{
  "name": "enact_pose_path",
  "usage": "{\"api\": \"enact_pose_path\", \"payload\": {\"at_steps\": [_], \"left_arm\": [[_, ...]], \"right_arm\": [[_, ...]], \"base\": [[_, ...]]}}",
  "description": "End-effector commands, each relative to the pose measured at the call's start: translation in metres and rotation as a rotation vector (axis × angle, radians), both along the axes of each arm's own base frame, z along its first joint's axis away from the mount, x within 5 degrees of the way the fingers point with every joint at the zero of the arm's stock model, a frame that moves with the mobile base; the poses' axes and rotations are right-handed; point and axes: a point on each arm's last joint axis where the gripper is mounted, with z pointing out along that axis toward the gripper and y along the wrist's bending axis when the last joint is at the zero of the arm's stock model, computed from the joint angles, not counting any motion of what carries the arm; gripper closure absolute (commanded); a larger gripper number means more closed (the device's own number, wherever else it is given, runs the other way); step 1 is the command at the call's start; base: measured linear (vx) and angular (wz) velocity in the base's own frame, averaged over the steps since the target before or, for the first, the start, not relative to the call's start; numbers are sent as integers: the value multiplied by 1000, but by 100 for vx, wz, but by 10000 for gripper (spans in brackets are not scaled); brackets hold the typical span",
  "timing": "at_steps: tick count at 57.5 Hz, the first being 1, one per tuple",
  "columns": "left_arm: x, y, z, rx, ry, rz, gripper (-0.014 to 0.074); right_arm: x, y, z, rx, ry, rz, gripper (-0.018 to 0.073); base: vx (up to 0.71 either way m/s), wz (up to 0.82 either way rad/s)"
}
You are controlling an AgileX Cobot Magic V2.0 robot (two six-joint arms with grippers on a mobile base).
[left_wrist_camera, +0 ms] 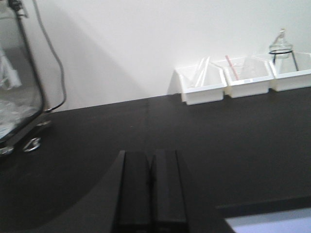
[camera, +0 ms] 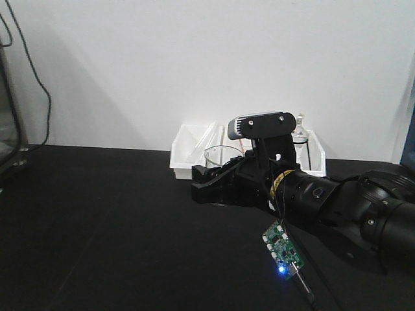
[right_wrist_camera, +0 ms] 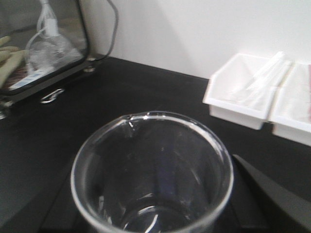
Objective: Pick beaker and place in left cabinet
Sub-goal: 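Hold the beaker in the right gripper while the base turns away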
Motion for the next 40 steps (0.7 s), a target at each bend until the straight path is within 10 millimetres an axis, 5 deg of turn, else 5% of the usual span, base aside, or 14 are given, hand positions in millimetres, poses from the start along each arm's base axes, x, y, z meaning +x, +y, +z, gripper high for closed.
{"api": "enact_pose_path", "payload": {"at_steps": [1,40], "left_arm": [[-2,0,3,-17,-86,-5,595],[-2,0,3,-17,-86,-5,595]], "right_arm": [[-8,-2,36,76,-127,33,562],[-8,-2,36,77,-127,33,561]], "base": [[-21,38],[-15,59]]}}
